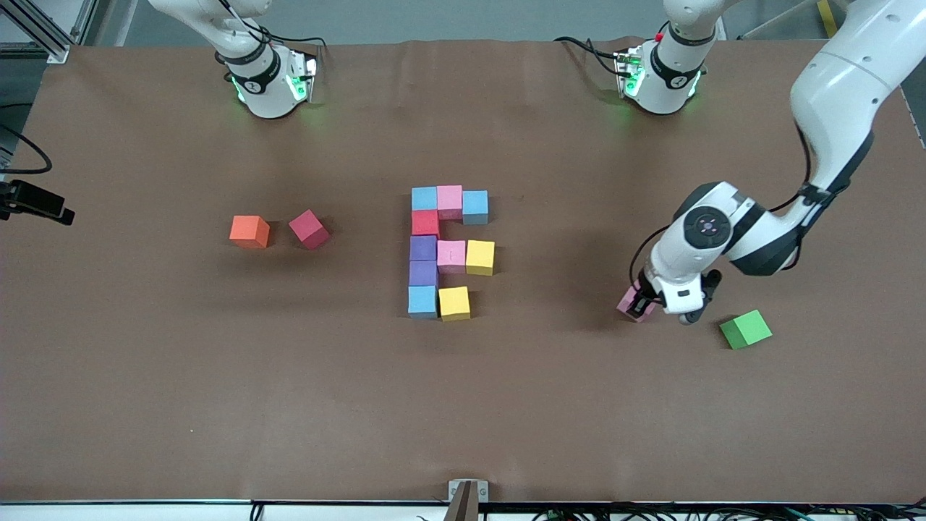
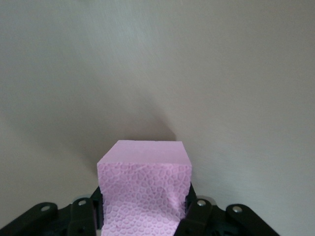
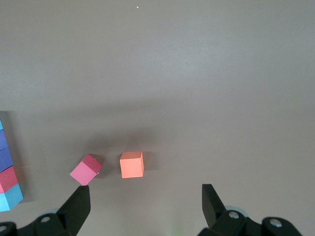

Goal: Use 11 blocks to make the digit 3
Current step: 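Carry the pink cube to the group beside the yellow cube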

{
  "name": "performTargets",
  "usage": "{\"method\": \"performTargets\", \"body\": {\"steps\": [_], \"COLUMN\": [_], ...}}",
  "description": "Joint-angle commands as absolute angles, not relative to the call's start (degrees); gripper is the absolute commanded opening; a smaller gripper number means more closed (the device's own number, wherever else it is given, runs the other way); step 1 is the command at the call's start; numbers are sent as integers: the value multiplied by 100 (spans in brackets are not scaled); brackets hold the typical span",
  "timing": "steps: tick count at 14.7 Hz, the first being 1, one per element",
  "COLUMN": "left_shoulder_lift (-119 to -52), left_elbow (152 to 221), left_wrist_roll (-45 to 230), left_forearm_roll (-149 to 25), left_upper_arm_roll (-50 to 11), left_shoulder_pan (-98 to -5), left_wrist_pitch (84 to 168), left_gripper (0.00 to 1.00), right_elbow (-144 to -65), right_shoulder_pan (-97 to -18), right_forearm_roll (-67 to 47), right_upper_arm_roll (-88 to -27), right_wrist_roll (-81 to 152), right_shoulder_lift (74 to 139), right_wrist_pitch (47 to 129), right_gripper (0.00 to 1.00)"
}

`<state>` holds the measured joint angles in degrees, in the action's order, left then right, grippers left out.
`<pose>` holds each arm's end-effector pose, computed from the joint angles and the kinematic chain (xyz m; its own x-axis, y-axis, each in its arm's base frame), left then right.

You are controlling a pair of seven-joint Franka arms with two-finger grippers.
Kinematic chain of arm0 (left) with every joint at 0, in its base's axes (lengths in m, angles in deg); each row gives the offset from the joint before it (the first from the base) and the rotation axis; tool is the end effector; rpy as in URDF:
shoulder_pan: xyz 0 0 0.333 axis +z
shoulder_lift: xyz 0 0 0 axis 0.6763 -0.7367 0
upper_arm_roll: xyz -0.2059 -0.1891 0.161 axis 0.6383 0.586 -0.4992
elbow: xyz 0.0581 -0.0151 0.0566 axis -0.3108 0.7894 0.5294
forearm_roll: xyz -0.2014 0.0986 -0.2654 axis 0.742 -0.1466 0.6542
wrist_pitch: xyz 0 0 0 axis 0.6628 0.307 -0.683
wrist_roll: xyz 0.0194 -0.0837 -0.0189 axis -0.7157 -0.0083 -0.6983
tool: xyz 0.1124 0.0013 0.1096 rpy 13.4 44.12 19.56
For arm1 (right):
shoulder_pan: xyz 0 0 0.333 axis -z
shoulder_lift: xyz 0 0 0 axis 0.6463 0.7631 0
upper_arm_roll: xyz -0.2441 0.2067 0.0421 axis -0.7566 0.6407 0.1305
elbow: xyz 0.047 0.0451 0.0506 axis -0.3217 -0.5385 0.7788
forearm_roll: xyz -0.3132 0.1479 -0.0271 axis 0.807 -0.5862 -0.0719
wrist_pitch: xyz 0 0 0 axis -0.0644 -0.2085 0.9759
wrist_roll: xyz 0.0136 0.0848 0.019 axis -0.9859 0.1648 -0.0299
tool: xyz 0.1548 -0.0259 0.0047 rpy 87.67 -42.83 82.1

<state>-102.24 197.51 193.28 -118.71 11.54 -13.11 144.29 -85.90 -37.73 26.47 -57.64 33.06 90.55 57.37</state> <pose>0.5726 -0.1512 0.1990 0.4914 0.8701 0.0384 0.8684 -0.4928 0.0552 0.5335 -0.0741 0.5695 0.9927 -0.0987 -0.0700 -0.0985 -0.9951 0.0061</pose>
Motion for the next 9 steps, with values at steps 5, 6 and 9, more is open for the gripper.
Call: {"method": "performTargets", "body": {"steps": [5,6,9], "left_shoulder_lift": [-10531,-10584,-10891], "left_elbow": [18450,18310,17757], "left_wrist_roll": [21520,21801,22382], "left_forearm_roll": [-10795,-10655,-10425], "left_upper_arm_roll": [6,-91,-196], "left_shoulder_pan": [-3514,-3761,-4332], "left_wrist_pitch": [14269,14269,14260], "left_gripper": [29,29,29], "right_elbow": [-8707,-8707,-8707], "right_shoulder_pan": [-3613,-3613,-3666], "right_forearm_roll": [2657,2657,2666], "right_upper_arm_roll": [-5695,-5695,-5695], "right_wrist_roll": [3283,3300,3301], "right_shoulder_lift": [9006,9006,9006], "right_wrist_pitch": [5523,5523,5541], "right_gripper": [100,100,100]}}
